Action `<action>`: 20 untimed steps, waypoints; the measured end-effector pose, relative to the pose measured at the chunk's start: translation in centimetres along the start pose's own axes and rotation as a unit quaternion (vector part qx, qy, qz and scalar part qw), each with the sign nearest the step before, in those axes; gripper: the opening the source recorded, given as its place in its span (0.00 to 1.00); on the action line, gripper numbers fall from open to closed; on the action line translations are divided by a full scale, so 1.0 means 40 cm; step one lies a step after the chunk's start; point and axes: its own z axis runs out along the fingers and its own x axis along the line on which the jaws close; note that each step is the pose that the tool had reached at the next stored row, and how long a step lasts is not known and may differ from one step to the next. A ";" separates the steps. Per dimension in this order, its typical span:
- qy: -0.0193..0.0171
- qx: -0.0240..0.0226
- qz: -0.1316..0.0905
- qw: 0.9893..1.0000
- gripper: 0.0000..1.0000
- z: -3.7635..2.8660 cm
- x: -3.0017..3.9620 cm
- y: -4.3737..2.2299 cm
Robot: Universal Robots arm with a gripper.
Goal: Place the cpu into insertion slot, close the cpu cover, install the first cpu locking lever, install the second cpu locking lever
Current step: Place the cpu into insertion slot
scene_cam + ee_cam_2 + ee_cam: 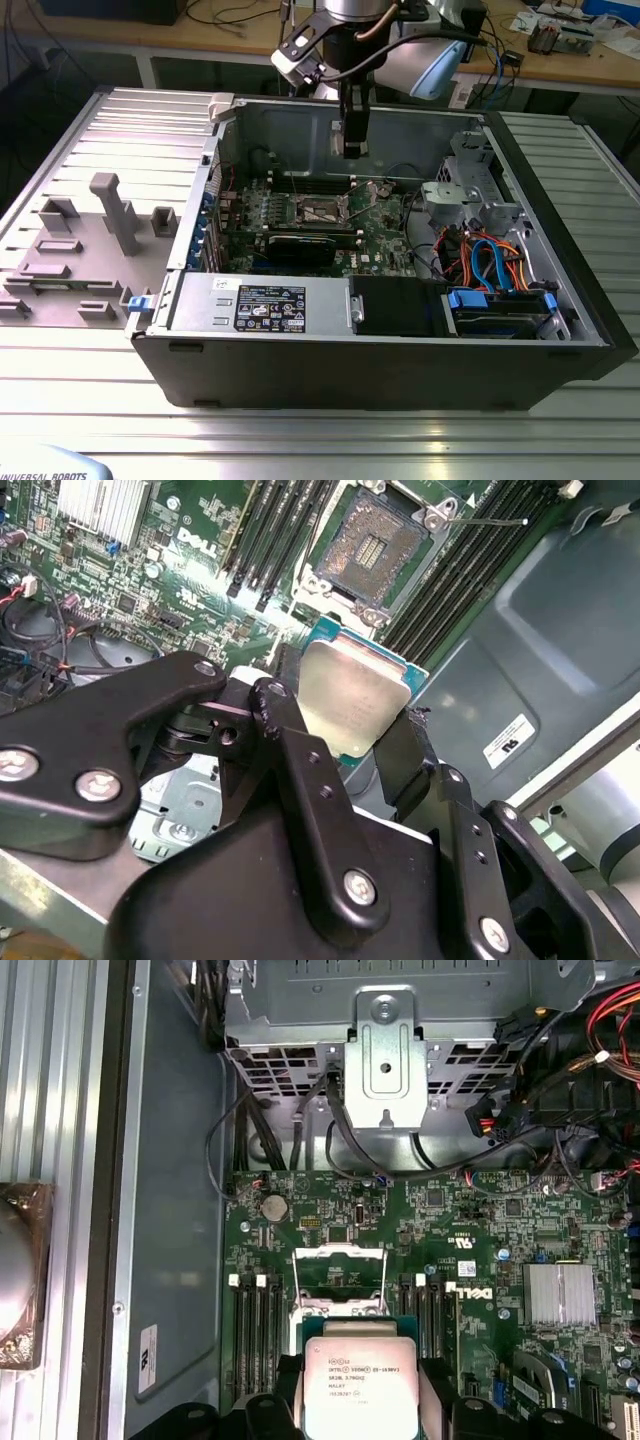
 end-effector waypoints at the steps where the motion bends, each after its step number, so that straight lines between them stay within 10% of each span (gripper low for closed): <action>1: 0.000 0.000 0.000 1.000 0.54 0.002 0.000 0.000; 20: 0.001 0.000 0.000 1.000 0.54 0.034 -0.001 -0.003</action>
